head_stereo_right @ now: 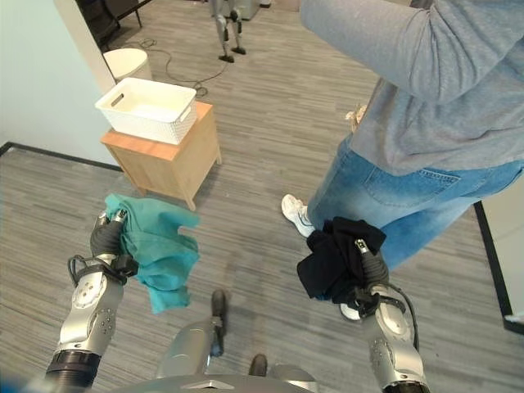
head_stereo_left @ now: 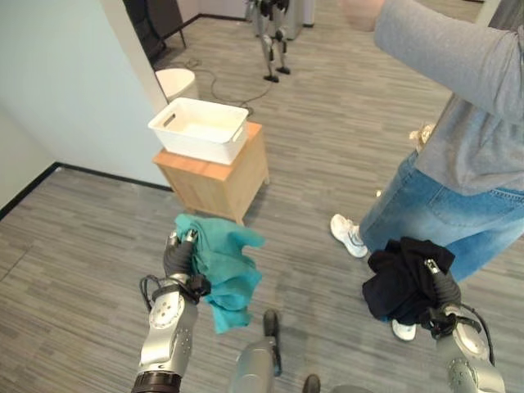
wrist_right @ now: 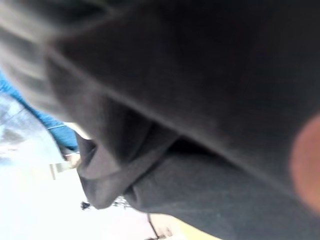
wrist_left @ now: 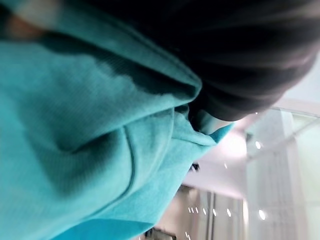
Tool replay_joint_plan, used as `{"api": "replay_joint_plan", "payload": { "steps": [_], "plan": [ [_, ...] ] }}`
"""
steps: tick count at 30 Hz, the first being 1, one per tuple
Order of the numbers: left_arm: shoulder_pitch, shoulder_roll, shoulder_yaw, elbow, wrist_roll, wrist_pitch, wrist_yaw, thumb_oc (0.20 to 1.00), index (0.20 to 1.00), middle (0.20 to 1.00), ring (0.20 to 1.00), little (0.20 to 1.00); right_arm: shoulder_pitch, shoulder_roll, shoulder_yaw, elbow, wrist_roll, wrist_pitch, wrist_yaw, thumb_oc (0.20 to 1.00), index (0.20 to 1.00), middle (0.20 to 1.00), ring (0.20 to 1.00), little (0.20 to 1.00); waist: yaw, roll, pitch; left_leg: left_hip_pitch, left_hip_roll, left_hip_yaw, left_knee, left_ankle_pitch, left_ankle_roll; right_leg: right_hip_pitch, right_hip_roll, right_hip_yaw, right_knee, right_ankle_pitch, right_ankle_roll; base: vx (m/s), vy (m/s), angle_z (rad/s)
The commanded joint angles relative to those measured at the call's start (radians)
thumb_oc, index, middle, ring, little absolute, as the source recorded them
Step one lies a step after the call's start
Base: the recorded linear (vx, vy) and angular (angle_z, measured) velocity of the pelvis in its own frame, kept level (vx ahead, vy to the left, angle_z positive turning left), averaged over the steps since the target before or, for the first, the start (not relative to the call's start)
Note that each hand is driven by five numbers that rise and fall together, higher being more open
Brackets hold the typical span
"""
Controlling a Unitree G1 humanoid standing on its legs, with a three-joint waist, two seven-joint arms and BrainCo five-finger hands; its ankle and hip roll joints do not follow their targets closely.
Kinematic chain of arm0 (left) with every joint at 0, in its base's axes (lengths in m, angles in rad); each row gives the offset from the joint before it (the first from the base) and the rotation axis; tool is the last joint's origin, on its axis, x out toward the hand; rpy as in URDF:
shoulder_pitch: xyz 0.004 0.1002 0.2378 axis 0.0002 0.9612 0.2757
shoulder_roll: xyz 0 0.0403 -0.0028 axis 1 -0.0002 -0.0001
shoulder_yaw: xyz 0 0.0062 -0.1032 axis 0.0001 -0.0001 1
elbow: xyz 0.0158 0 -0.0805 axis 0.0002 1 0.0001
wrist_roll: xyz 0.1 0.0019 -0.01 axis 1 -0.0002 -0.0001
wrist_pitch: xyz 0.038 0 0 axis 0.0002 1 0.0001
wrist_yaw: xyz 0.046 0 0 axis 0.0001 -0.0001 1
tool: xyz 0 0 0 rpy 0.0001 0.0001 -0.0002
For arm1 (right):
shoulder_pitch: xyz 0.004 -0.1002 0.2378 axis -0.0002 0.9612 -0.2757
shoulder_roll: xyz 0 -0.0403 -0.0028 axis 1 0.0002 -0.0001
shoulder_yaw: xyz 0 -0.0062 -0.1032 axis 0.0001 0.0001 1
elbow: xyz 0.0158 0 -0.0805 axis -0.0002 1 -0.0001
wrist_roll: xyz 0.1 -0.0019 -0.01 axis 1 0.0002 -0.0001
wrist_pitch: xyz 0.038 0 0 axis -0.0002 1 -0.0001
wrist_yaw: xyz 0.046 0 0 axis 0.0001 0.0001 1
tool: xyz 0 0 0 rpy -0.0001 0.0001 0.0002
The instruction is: Pick up bed clothes into laundry basket.
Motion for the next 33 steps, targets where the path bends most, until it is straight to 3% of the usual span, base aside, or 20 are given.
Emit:
{"api": "replay_joint_plan", "payload": {
  "steps": [1,3,5,6,9,11,12,13,14,15,16,17,18,20,21,22,23,26,31,33],
  "plan": [
    [-0.009,0.066,0.035,-0.094,0.013,-0.056,0.001,0.2,0.2,0.2,0.2,0.2,-0.063,-0.008,-0.019,-0.129,-0.023,-0.052,0.039,0.2,0.2,0.2,0.2,0.2,0.02,-0.03,-0.093,0.035,0.019,0.042,-0.005,0.115,0.012,0.054,-0.083,0.068,0.124,-0.102,0.122,0.6,0.003,-0.16],
    [-0.001,0.067,0.033,-0.104,0.03,-0.052,0.0,0.2,0.2,0.2,0.2,0.2,-0.09,0.005,0.001,-0.112,-0.029,-0.058,0.044,0.2,0.2,0.2,0.2,0.2,0.047,-0.065,-0.115,0.053,-0.005,0.043,0.031,0.059,0.051,0.029,-0.128,0.045,0.272,-0.072,0.165,0.55,0.018,-0.04],
    [0.013,0.076,0.028,-0.113,0.04,-0.043,0.002,0.2,0.2,0.2,0.2,0.2,-0.111,0.03,0.019,-0.098,-0.03,-0.056,0.042,0.2,0.2,0.2,0.2,0.2,0.082,-0.09,-0.109,0.094,-0.037,0.024,0.072,-0.029,0.105,-0.058,-0.188,0.056,0.644,0.21,0.282,0.53,0.078,0.0],
    [0.008,0.079,0.021,-0.12,0.033,-0.04,0.002,0.2,0.2,0.2,0.2,0.2,-0.121,0.042,0.031,-0.096,-0.019,-0.055,0.042,0.2,0.2,0.2,0.2,0.2,0.077,-0.062,-0.089,0.14,-0.017,0.003,0.08,-0.047,0.118,-0.163,-0.197,0.067,0.814,0.264,0.288,0.45,0.067,-0.02],
    [0.011,0.091,0.0,-0.131,0.033,-0.042,-0.001,0.2,0.2,0.2,0.2,0.2,-0.128,0.05,0.054,-0.094,-0.038,-0.049,0.039,0.2,0.2,0.2,0.2,0.2,0.022,-0.006,-0.031,0.248,0.003,-0.1,0.057,-0.069,0.128,-0.381,-0.186,0.094,1.005,0.193,0.24,0.42,-0.094,1.0],
    [-0.017,0.11,-0.033,-0.131,0.026,-0.042,-0.02,0.2,0.2,0.2,0.2,0.2,-0.114,0.048,0.056,-0.098,-0.026,-0.04,0.058,0.2,0.2,0.2,0.2,0.2,-0.023,0.008,-0.021,0.326,-0.004,-0.213,0.02,-0.088,0.101,-0.466,-0.241,0.128,0.801,0.129,0.202,0.59,-0.261,1.65],
    [-0.018,0.109,-0.033,-0.131,0.026,-0.042,-0.02,0.2,0.2,0.2,0.2,0.2,-0.114,0.048,0.056,-0.098,-0.026,-0.04,0.058,0.2,0.2,0.2,0.2,0.2,-0.026,0.013,-0.022,0.324,0.001,-0.218,0.019,-0.085,0.1,-0.462,-0.237,0.121,0.791,0.136,0.2,0.53,-0.312,1.85],
    [-0.03,0.117,-0.042,-0.134,0.023,-0.044,-0.028,0.2,0.2,0.2,0.2,0.2,-0.112,0.041,0.052,-0.095,-0.023,-0.04,0.058,0.2,0.2,0.2,0.2,0.2,-0.028,0.005,-0.021,0.343,-0.002,-0.255,0.018,-0.104,0.079,-0.473,-0.275,0.152,0.645,0.137,0.197,0.49,-0.358,1.72],
    [-0.045,0.126,-0.047,-0.127,0.026,-0.047,-0.026,0.2,0.2,0.2,0.2,0.2,-0.108,0.03,0.042,-0.091,-0.028,-0.036,0.05,0.2,0.2,0.2,0.2,0.2,-0.039,-0.015,-0.032,0.364,0.004,-0.313,0.001,-0.132,0.039,-0.46,-0.29,0.207,0.378,0.146,0.217,0.51,-0.351,1.38],
    [-0.045,0.127,-0.048,-0.127,0.027,-0.048,-0.026,0.2,0.2,0.2,0.2,0.2,-0.108,0.031,0.042,-0.09,-0.028,-0.036,0.05,0.2,0.2,0.2,0.2,0.2,-0.042,-0.011,-0.029,0.37,0.009,-0.316,0.0,-0.135,0.039,-0.444,-0.287,0.199,0.36,0.15,0.218,0.47,-0.366,1.15],
    [-0.076,0.135,-0.055,-0.114,0.031,-0.052,-0.021,0.2,0.2,0.2,0.2,0.2,-0.108,0.021,0.029,-0.084,-0.035,-0.038,0.044,0.2,0.2,0.2,0.2,0.2,-0.055,-0.021,-0.028,0.373,0.018,-0.363,0.002,-0.145,0.021,-0.431,-0.269,0.284,0.23,0.15,0.235,0.21,-0.143,0.69],
    [-0.076,0.136,-0.056,-0.113,0.031,-0.053,-0.021,0.2,0.2,0.2,0.2,0.2,-0.108,0.021,0.029,-0.084,-0.035,-0.038,0.044,0.2,0.2,0.2,0.2,0.2,-0.056,-0.019,-0.029,0.378,0.02,-0.364,0.0,-0.152,0.023,-0.424,-0.267,0.281,0.226,0.144,0.237,0.43,-0.455,0.9],
    [-0.117,0.147,-0.07,-0.092,0.047,-0.059,-0.014,0.2,0.2,0.2,0.2,0.2,-0.109,-0.001,0.007,-0.085,-0.04,-0.039,0.04,0.2,0.2,0.2,0.2,0.2,-0.053,-0.042,-0.043,0.38,0.046,-0.423,0.01,-0.163,0.0,-0.4,-0.238,0.377,0.191,0.136,0.258,0.33,-0.455,0.58],
    [-0.117,0.14,-0.074,-0.093,0.052,-0.057,-0.026,0.2,0.2,0.2,0.2,0.2,-0.124,0.005,0.005,-0.071,-0.027,-0.044,0.042,0.2,0.2,0.2,0.2,0.2,-0.042,-0.046,-0.05,0.356,0.065,-0.459,0.048,-0.144,-0.015,-0.378,-0.24,0.34,0.167,0.147,0.257,0.31,-0.482,1.2],
    [-0.095,0.128,-0.063,-0.094,0.038,-0.055,-0.038,0.2,0.2,0.2,0.2,0.2,-0.123,-0.018,0.0,-0.075,-0.004,-0.041,0.051,0.2,0.2,0.2,0.2,0.2,-0.025,-0.064,-0.05,0.314,0.103,-0.468,0.177,-0.082,-0.032,-0.355,-0.227,0.295,0.187,0.142,0.233,0.27,-0.343,1.38],
    [-0.094,0.128,-0.063,-0.093,0.038,-0.055,-0.038,0.2,0.2,0.2,0.2,0.2,-0.122,-0.019,0.001,-0.074,-0.004,-0.042,0.051,0.2,0.2,0.2,0.2,0.2,-0.029,-0.059,-0.05,0.314,0.108,-0.473,0.187,-0.097,-0.032,-0.347,-0.224,0.288,0.187,0.133,0.233,0.31,-0.756,0.95],
    [-0.125,0.104,-0.077,-0.074,-0.008,-0.049,-0.035,0.2,0.2,0.2,0.2,0.2,-0.161,-0.082,-0.016,-0.086,0.037,-0.066,0.051,0.2,0.2,0.2,0.2,0.2,-0.031,-0.085,-0.008,0.164,0.165,-0.424,0.519,-0.008,-0.003,-0.279,-0.218,0.209,0.158,0.134,0.175,0.1,-0.565,1.11],
    [-0.178,0.112,-0.117,-0.052,-0.02,-0.034,-0.055,0.2,0.2,0.2,0.2,0.2,-0.245,-0.177,-0.016,-0.09,0.022,-0.068,0.041,0.2,0.2,0.2,0.2,0.2,-0.014,-0.102,0.031,0.064,0.176,-0.305,0.652,-0.017,-0.003,-0.187,-0.191,0.127,0.126,0.096,0.124,0.15,-0.518,1.33],
    [-0.25,0.124,-0.163,-0.033,-0.023,-0.037,-0.05,0.2,0.2,0.2,0.2,0.2,-0.283,-0.218,-0.014,-0.097,0.045,-0.063,0.038,0.2,0.2,0.2,0.2,0.2,-0.004,-0.086,0.005,0.016,0.094,-0.227,0.435,-0.021,-0.015,-0.14,-0.175,0.078,0.127,0.049,0.124,0.27,-0.181,0.49],
    [-0.252,0.124,-0.177,-0.028,0.001,-0.036,-0.059,0.2,0.2,0.2,0.2,0.2,-0.283,-0.226,0.004,-0.113,0.025,-0.057,0.047,0.2,0.2,0.2,0.2,0.2,0.014,-0.059,-0.028,0.018,0.016,-0.117,0.167,0.027,-0.001,-0.103,-0.115,0.057,0.111,0.014,0.128,0.4,-0.185,0.88]
  ]
}}
